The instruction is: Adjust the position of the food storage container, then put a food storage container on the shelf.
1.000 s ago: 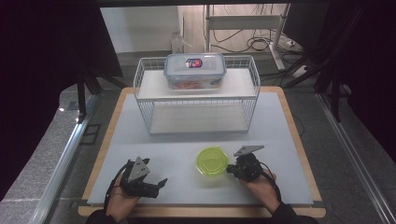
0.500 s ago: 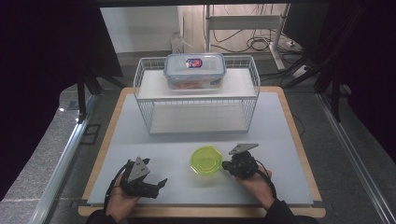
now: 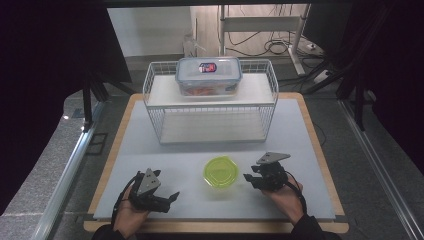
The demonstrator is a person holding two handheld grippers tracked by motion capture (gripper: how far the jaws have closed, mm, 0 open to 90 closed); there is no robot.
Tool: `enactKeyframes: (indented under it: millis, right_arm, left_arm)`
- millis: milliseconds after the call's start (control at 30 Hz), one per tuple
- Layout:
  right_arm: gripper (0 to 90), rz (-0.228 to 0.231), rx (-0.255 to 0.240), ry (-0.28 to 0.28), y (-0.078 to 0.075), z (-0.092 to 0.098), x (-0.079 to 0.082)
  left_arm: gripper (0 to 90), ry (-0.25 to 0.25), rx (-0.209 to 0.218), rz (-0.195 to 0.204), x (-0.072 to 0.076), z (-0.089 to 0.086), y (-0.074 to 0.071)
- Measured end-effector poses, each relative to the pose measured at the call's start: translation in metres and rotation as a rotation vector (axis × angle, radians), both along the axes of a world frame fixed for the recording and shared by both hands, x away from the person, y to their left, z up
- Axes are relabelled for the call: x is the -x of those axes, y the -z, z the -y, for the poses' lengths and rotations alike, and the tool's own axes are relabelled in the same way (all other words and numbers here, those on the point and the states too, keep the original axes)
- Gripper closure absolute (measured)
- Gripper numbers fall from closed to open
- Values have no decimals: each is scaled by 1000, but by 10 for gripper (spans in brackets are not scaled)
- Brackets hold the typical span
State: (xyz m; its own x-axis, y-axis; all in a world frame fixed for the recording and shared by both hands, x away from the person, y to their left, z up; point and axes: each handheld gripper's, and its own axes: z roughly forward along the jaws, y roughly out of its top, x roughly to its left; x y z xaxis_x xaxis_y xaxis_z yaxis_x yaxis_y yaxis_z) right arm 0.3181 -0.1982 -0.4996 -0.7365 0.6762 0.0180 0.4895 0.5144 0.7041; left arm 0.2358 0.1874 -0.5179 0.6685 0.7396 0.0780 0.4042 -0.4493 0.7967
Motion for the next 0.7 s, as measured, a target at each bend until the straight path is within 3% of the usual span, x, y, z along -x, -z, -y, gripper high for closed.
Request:
enactKeyframes:
  millis: [167, 367, 600, 700]
  right_arm:
    - [375, -7, -8, -4, 1, 5, 0]
    - [301, -23, -12, -4, 4, 9, -2]
    - [145, -35, -49, 4, 3, 10, -4]
    - [125, -57, -64, 1, 1, 9, -5]
  left_arm:
    - [50, 3, -1, -1, 0, 0, 0]
    - [50, 4, -4, -2, 0, 0, 1]
    - [50, 6, -6, -2, 0, 1, 1]
    - [50, 6, -5, -3, 0, 1, 1]
